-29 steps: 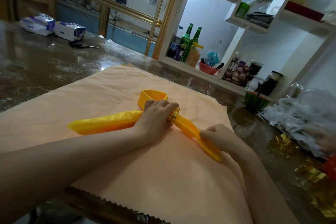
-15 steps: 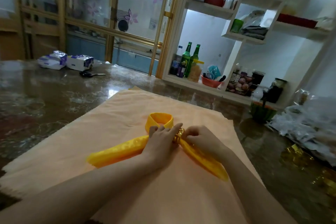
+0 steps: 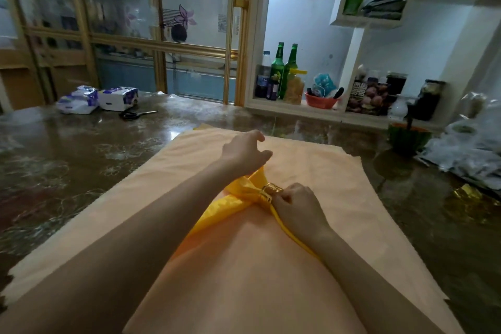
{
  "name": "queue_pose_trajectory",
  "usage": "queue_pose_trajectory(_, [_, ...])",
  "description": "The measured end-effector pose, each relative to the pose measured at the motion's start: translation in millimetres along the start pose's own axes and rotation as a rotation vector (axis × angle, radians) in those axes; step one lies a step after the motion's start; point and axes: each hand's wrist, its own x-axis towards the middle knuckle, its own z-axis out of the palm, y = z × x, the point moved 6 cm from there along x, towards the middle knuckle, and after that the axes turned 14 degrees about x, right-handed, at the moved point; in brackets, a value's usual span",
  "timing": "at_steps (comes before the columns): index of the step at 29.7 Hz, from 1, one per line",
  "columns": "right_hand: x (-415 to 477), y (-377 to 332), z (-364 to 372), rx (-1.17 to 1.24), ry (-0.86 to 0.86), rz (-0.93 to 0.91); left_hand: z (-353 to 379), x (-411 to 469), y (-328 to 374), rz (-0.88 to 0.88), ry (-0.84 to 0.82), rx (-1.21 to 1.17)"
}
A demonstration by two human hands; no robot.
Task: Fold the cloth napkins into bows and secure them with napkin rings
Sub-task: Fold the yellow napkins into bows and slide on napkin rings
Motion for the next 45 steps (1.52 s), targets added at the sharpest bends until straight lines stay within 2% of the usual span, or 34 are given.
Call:
queue_pose_trajectory(3, [-4.0,1.3,-2.7,0.033,0.022,0.012,45.7,10.4,-6.5,-0.036,-0.194,0.298])
queue_pose_trajectory(5, [-5.1,1.1,-2.2,0.0,0.03,0.01,60.1,14.8,-16.8,-0.07,-0.259,0.368])
queue_pose_trajectory(9, [-2.2,4.4,-2.4,0.094,0.06,0.008,58.0,18.6,-19.5,-0.03,-0.182,0.295])
queue_pose_trajectory(14, [0.2,9.5,-15.2,0.298,0.15,0.077,40.5,0.1,-13.7,0.062,-0.106,0.004])
queue_pose_trajectory(17, [0.7,7.1,-14.3,0.379,0.174,0.082,32.1,-17.5,-14.4,0.159,-0.094,0.015])
queue_pose_trajectory(21, [-8.8,-8.5,-8.9,0.508,0.032,0.053,24.5,-45.7,-10.0,0.253,-0.104,0.094])
queue_pose_trajectory(24, [-15.4,-17.2,-9.4,0.582,-0.099,0.029,14.0,-57.3,-12.1,0.257,-0.1,0.112])
queue_pose_trajectory(26, [-17.0,-19.1,-9.4,0.539,-0.122,0.0,8.5,-60.9,-13.1,0.242,-0.09,0.129])
queue_pose_trajectory(30, [-18.8,-21.3,-4.2,0.246,-0.137,-0.132,14.4,-67.6,-1.5,0.343,-0.112,0.333])
queue_pose_trajectory(33, [-16.9,-25.1,-3.4,0.204,-0.172,-0.152,16.4,-64.4,-4.0,0.346,-0.13,0.372])
queue_pose_trajectory(36, [-12.9,-26.7,-6.1,0.169,-0.165,-0.135,15.4,-61.4,-6.6,0.304,-0.239,0.275])
queue_pose_trajectory(38, [-13.7,-28.7,-7.6,0.232,-0.143,-0.115,18.1,-64.7,-1.9,0.314,-0.316,0.193])
queue_pose_trajectory(42, [-18.4,-29.4,-8.3,0.32,-0.124,-0.092,26.0,-74.4,10.8,0.501,-0.15,0.422])
queue_pose_trajectory(45, [-18.2,-29.2,-10.7,0.474,-0.127,-0.05,22.7,-70.5,9.9,0.51,-0.071,0.415])
